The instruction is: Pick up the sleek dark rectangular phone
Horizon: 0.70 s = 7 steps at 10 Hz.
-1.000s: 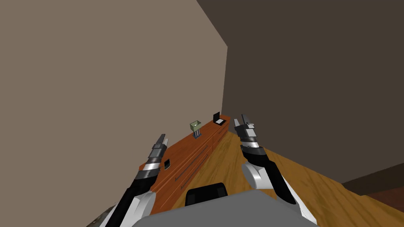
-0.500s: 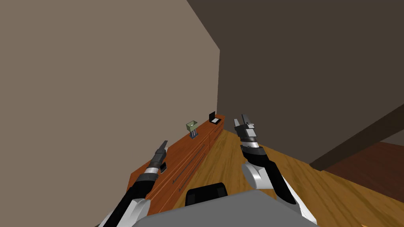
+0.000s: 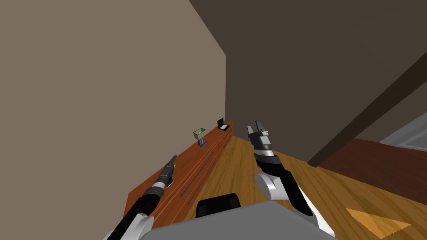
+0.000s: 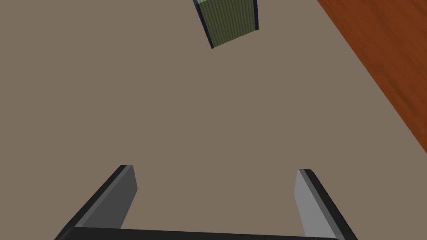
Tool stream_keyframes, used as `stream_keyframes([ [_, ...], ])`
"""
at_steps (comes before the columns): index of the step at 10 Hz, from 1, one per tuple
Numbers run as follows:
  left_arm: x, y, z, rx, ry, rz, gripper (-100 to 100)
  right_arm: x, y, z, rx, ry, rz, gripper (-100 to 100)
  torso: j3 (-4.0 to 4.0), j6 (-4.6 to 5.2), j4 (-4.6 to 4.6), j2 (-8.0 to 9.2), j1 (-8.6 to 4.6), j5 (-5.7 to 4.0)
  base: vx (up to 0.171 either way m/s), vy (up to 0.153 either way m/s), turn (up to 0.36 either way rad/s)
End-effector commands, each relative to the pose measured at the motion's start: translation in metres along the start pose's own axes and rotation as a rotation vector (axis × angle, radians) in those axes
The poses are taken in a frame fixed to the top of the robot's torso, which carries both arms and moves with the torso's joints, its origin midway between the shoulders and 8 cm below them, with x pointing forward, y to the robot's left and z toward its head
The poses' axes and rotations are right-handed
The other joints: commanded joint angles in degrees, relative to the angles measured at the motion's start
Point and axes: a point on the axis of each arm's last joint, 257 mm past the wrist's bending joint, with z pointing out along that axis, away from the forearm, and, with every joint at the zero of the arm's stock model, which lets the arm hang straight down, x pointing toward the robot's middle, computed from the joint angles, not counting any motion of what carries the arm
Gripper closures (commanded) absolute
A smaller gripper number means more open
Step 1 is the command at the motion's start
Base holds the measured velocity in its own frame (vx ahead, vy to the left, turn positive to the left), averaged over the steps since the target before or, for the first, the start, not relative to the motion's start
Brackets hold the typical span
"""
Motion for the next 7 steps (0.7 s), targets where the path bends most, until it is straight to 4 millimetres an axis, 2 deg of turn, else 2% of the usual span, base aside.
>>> stream_keyframes([
  [1, -0.002, 0.023, 0.000, -0.066, 0.010, 0.003, -100, 0.000, 0.000, 0.000, 0.000, 0.000, 0.000, 0, 0.00, 0.00, 0.00, 0.00, 0.00, 0.00, -0.023, 0.029, -0.122],
  [2, -0.007, 0.049, -0.002, -0.132, 0.017, 0.007, -100, 0.000, 0.000, 0.000, 0.000, 0.000, 0.000, 0, -0.01, -0.03, 0.00, -0.02, -0.01, 0.00, -0.024, 0.028, -0.236],
  [3, -0.006, 0.058, -0.004, -0.162, 0.023, 0.006, -100, 0.000, 0.000, 0.000, 0.000, 0.000, 0.000, 0, -0.01, 0.00, 0.00, -0.03, -0.01, 0.00, -0.022, 0.031, -0.124],
  [4, -0.013, 0.085, -0.008, -0.230, 0.028, 0.009, -100, 0.000, 0.000, 0.000, 0.000, 0.000, 0.000, 0, -0.02, -0.04, -0.01, -0.04, 0.00, 0.00, -0.025, 0.037, -0.231],
  [5, -0.011, 0.092, -0.010, -0.255, 0.034, 0.008, -100, 0.000, 0.000, 0.000, 0.000, 0.000, 0.000, 0, -0.02, 0.00, 0.00, -0.03, 0.03, 0.01, -0.028, 0.036, -0.129],
  [6, -0.018, 0.117, -0.016, -0.321, 0.038, 0.009, -100, 0.000, 0.000, 0.000, 0.000, 0.000, 0.000, 0, -0.01, -0.04, 0.00, -0.03, 0.02, 0.00, -0.029, 0.035, -0.223],
  [7, -0.016, 0.127, -0.019, -0.353, 0.045, 0.008, -100, 0.000, 0.000, 0.000, 0.000, 0.000, 0.000, 0, -0.01, -0.01, 0.00, -0.02, 0.02, 0.00, -0.026, 0.035, -0.161],
])
